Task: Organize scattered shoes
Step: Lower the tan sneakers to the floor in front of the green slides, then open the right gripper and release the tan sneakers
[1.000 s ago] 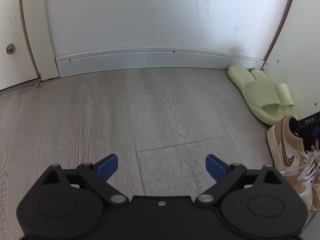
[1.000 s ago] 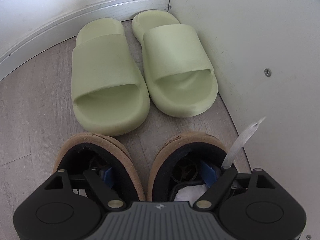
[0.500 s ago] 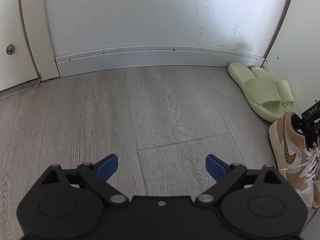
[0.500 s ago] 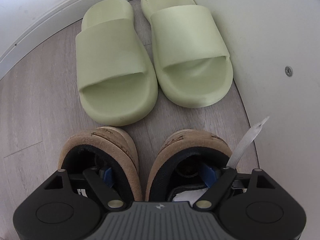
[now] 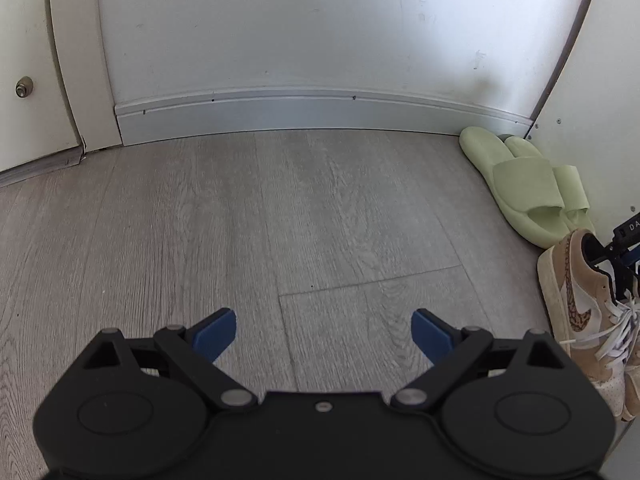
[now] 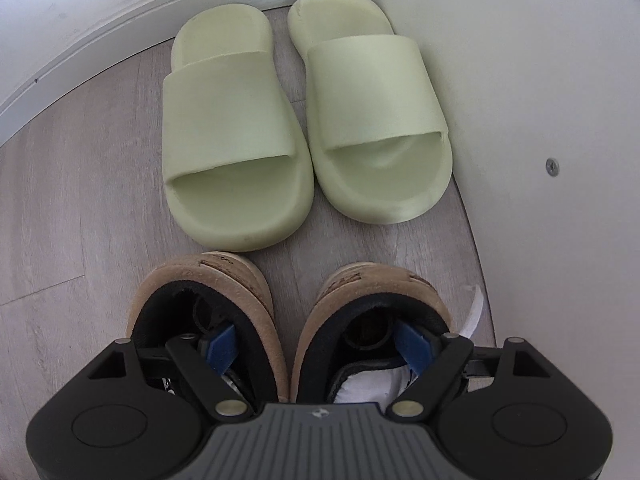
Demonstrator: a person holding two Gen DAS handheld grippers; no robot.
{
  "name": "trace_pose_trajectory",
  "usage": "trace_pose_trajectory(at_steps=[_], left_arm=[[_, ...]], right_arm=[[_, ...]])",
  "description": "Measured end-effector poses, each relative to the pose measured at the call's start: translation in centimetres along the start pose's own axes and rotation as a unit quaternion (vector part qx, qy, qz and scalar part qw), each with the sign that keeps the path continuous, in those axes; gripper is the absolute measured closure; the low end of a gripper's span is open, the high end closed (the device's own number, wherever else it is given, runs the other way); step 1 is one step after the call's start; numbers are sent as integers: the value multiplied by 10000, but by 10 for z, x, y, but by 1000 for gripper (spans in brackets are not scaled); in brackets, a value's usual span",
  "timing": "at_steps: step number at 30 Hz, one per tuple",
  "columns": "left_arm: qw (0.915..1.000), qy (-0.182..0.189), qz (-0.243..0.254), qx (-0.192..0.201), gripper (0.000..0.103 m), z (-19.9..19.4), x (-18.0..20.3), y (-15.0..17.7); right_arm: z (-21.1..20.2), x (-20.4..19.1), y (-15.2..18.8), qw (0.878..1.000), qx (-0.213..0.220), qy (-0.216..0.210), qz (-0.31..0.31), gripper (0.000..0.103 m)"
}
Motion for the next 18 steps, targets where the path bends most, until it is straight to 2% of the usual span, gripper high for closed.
trace_pose_trajectory(at_steps=[8,11,15,18], left_arm=[[10000,39,-62,-20,8,1,-5,1],[10000,62,-77,-10,8,1,-5,2],[9999,99,-113,10,8,0,-5,2],[9998,137,-149,7,8,0,-4,3]], right_arm=[[-8,8,9,9991,316,-174,202,20],[-15,5,13,9986,507,-4,157,20],[-38,2,22,9923,1117,528,112,18],[-49,-1,34,9867,1533,501,184,14]])
Point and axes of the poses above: each gripper's, at about its wrist camera, not at the fingertips, and z roughly the way its jaws point, x to its right, y to its underside, the point moved 3 cm from there along z, roughly the way its jaws point, and after that the axes turned 12 degrees about -x, right-handed, at the moved point
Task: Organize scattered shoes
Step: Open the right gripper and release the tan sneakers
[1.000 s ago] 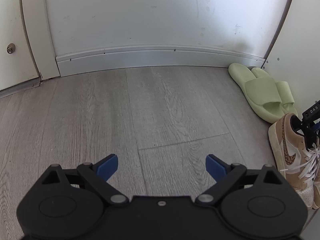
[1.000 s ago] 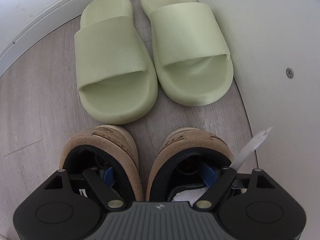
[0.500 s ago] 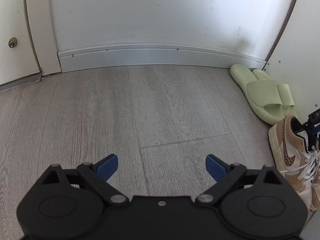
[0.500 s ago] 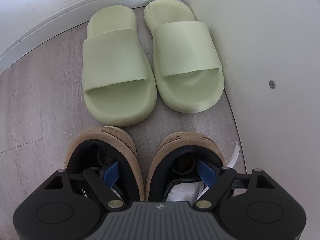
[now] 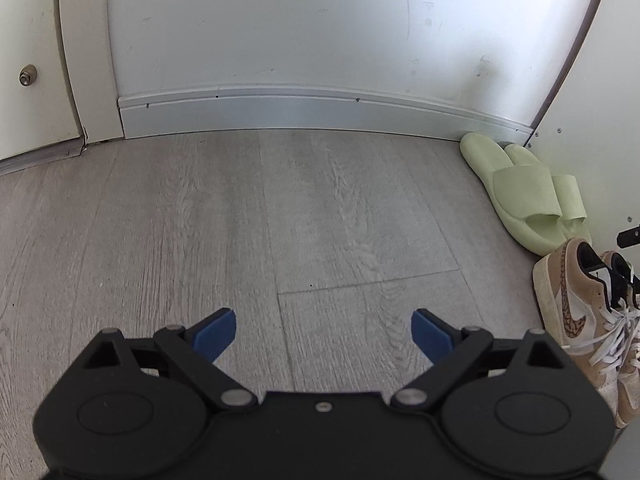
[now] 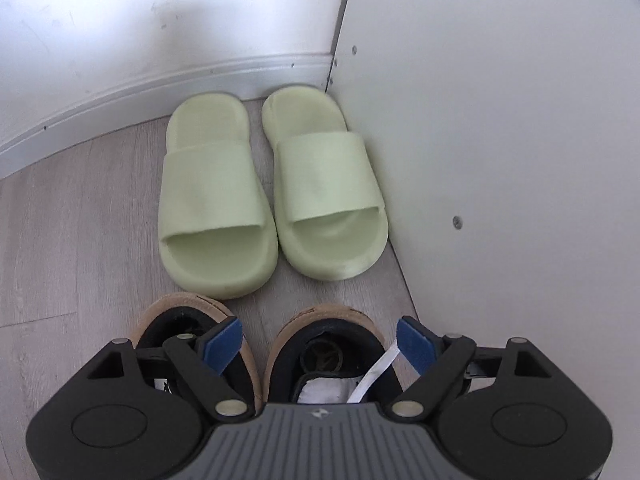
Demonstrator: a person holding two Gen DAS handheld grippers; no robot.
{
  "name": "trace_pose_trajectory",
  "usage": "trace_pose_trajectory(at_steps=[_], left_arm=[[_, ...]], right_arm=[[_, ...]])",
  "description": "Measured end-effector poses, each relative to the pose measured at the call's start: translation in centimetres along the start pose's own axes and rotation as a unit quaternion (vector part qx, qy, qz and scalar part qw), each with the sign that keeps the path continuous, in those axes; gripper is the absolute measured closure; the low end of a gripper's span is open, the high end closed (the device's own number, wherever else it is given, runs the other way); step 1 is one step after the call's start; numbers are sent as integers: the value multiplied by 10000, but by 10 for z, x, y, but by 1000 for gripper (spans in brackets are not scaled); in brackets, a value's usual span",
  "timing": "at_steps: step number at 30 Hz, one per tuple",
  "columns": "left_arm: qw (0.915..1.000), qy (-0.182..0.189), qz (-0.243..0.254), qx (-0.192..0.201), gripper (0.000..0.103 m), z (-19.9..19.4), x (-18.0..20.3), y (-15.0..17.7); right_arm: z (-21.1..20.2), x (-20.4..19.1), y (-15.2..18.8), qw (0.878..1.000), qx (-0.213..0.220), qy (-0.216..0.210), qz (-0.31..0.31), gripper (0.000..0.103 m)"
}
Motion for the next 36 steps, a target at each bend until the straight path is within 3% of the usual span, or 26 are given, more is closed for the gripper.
trace_pose_trajectory(at_steps=[6,11,16,22,29,31,36], left_arm=[[10000,-10,55,-2,8,-3,3,4],[10000,2,21,0,8,-8,4,6],[10000,9,48,30,8,-16,7,11],[10000,14,50,52,8,-23,9,16],[9999,99,-29,48,8,-25,10,16],[10000,86,0,37,8,-25,12,17],[9999,11,90,42,8,-25,15,20]], right_arm=[[-4,-10,56,9943,489,-581,749,11],[-3,-37,122,9878,1148,-83,1053,10],[1,-61,164,9835,1579,14,881,4],[22,-75,179,9833,1536,784,578,1],[22,-64,183,9817,1487,554,1055,0],[19,-76,184,9794,1631,894,783,0],[28,-91,176,9759,1756,1226,419,0]])
Point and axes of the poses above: each gripper's, at about its wrist camera, not at the fingertips, and z roughly the way its jaws point, x to its right, y to its underside, the point moved 3 cm from there along z, roughly the way its jaws point, and after that the axes turned 12 degrees about -x, right-handed, at the moved point
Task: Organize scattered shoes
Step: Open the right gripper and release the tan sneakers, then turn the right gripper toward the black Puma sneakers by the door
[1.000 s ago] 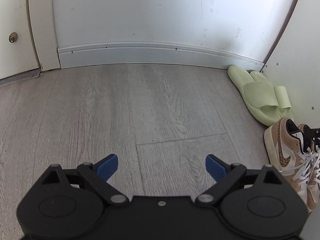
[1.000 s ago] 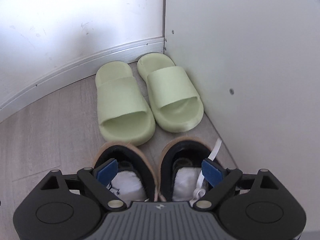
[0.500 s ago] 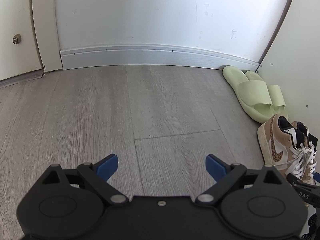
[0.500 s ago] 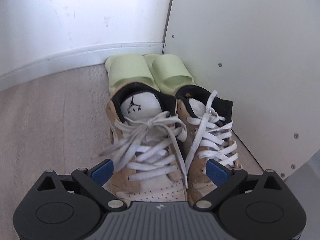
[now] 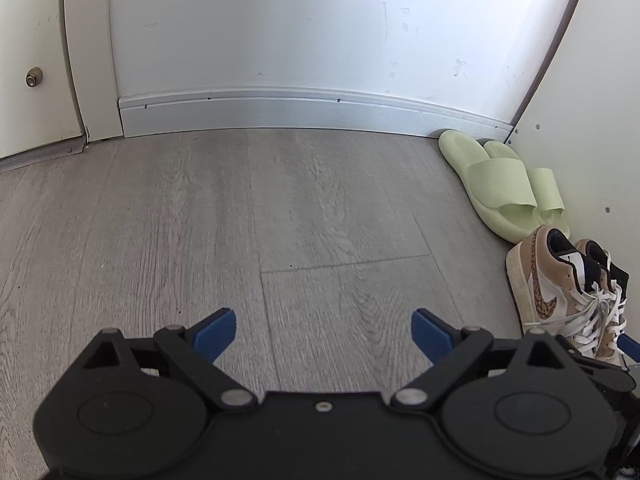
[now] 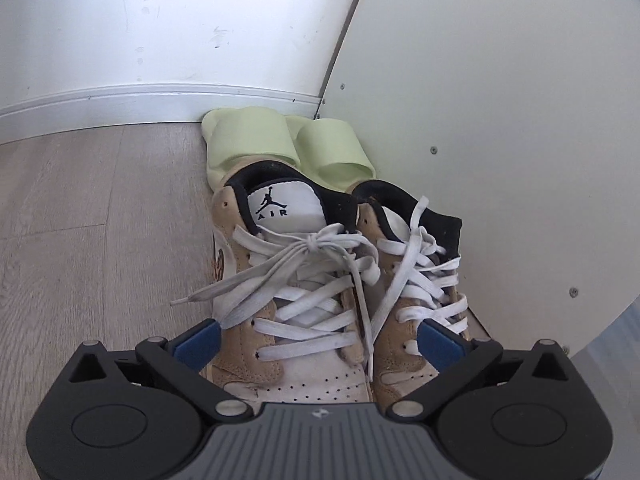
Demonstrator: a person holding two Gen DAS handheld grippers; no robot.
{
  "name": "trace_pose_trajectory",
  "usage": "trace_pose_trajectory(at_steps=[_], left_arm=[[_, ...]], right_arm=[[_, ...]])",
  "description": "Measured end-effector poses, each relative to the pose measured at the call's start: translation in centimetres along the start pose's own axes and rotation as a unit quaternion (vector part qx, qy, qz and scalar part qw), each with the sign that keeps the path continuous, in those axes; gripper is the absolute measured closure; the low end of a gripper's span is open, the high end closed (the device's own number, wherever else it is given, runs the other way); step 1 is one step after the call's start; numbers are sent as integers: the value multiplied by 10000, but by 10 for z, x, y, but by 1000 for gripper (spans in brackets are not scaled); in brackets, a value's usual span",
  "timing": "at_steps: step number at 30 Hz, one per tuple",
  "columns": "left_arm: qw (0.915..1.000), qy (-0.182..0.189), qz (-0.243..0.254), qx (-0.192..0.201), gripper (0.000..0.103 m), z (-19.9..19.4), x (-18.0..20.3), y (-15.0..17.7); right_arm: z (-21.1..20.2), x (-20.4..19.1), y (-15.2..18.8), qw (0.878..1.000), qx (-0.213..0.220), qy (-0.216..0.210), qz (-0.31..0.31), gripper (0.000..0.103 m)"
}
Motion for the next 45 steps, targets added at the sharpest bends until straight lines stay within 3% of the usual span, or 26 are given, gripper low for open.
trace_pose_trajectory(at_steps=[5,10,26,34,41,45], left_arm=[[10000,-19,-43,-21,8,1,-2,0],[10000,-43,-43,-11,8,-1,-5,1],[9998,-66,-179,-14,8,-3,-17,3],[9982,-208,-491,255,8,-30,-40,0],[9913,-538,-1028,627,8,-80,-94,1],[9832,-739,-1453,816,8,-118,-133,16]], right_arm=[[6,13,0,9979,-179,-287,557,1],[5,18,1,9953,-307,-252,882,1],[18,45,2,9919,-414,161,1187,1],[9,35,4,9936,-459,391,951,0],[-19,13,-3,9959,-380,-212,798,0],[-45,-29,-12,9969,-217,-643,389,0]])
Point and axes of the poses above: each gripper's, at about its wrist camera, not at the fingertips, and z roughly the way its jaws point, x to its right, y to its underside, the point moved 3 cm from there along z, roughly the way its jaws point, and after that the axes turned 12 degrees about -x, right-handed, at the moved point
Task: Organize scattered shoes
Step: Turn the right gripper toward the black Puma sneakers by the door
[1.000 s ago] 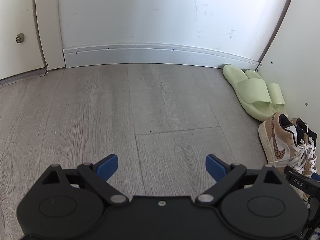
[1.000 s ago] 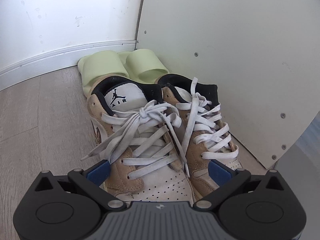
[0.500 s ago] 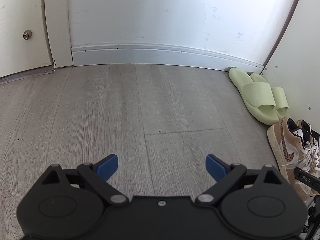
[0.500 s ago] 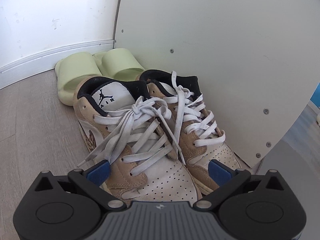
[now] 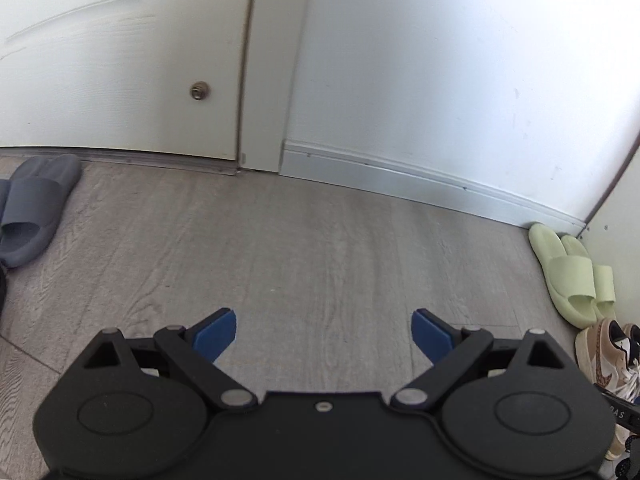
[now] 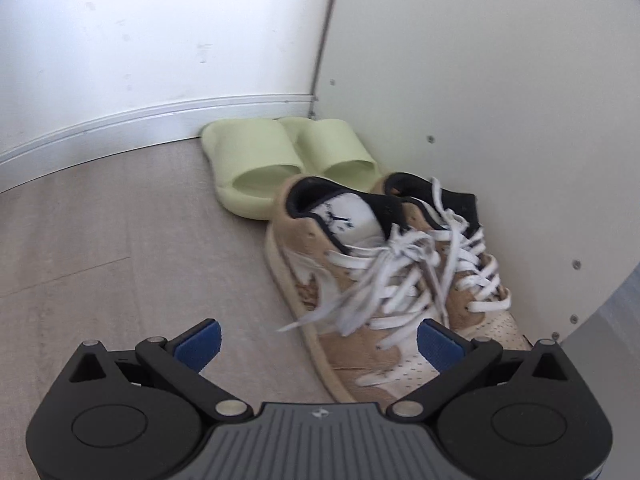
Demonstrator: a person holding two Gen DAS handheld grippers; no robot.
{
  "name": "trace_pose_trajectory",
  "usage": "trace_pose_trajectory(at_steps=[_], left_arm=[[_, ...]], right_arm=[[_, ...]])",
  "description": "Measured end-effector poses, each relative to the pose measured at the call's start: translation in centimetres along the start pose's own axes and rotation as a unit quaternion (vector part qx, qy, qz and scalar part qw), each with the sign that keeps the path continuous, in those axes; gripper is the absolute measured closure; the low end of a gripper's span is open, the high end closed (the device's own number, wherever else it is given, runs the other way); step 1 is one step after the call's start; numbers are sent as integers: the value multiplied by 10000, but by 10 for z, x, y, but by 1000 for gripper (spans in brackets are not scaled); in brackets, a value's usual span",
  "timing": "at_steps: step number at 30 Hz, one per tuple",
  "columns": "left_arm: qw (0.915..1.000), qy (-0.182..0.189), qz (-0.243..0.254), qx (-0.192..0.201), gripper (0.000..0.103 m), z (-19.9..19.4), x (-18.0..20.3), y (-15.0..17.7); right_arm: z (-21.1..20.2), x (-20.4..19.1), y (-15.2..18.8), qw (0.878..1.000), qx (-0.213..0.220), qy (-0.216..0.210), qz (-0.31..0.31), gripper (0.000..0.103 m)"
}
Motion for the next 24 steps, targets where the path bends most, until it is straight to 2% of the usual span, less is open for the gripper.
trace_pose_trajectory(at_steps=[6,8,10,12,14,17,20,24], left_arm=[[9938,-769,-734,339,8,-48,-89,13],[9893,-1046,-938,388,8,-59,-117,20],[9813,-1360,-1291,428,8,-72,-157,29],[9753,-1478,-1576,456,8,-80,-184,36],[9662,-1663,-1902,506,8,-93,-220,44],[9542,-2007,-2149,544,8,-105,-263,54],[9447,-2225,-2356,504,8,-115,-300,61],[9330,-2441,-2610,426,8,-124,-347,72]], right_arm=[[-39,-84,-7,9928,111,-1039,-579,0],[-57,-122,-8,9857,173,-1418,-893,0],[-76,-159,-7,9768,249,-1740,-1221,0],[-95,-188,-7,9681,297,-2000,-1482,0],[-119,-225,-6,9545,336,-2343,-1815,0],[-160,-289,-1,9253,318,-2954,-2355,0],[-189,-348,4,8995,47,-3424,-2714,0],[-225,-430,19,8666,-472,-3845,-3145,0]])
Point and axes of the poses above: each gripper's, at about its wrist camera, not at the fingertips, and z roughly the way its jaws point, x to its right, y to its underside, the point moved 3 cm from there along z, roughly the way its jaws point, and after that the axes turned 12 degrees about -x, right-handed, at the moved point
